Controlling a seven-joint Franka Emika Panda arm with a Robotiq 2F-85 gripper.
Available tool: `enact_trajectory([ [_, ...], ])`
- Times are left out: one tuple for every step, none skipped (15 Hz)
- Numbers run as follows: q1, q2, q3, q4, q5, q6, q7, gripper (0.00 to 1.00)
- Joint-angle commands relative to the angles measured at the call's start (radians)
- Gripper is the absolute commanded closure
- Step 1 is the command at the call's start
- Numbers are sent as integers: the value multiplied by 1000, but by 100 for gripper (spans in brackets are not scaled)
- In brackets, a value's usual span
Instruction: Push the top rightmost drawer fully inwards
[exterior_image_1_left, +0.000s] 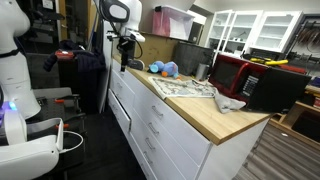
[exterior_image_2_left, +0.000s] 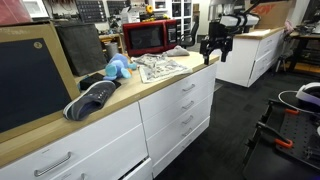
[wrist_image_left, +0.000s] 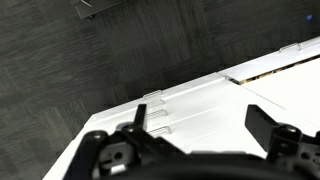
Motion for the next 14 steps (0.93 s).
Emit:
enact_trajectory([
  [118,-142,-130,-9,-49,-121,-36,0],
  [135,-165,-155,-5,-60,-147,-41,0],
  [148,-190,-176,-1,-69,-175,-44,0],
  [158,-211,-194,1,-71,-202,-50,0],
  [166,-233,-211,4,-72,-231,-55,0],
  [171,-251,-224,6,-72,-256,-59,0],
  [176,-271,-232,4,-71,-278,-65,0],
  [175,-285,-238,4,-75,-299,-63,0],
  [163,-293,-228,14,-98,-345,-12,0],
  [157,-300,-226,20,-103,-387,12,0],
  [170,-276,-236,5,-88,-318,-24,0],
  [168,-287,-235,6,-93,-344,-12,0],
  [168,-293,-235,7,-96,-354,-6,0],
  [167,-296,-235,7,-97,-357,-6,0],
])
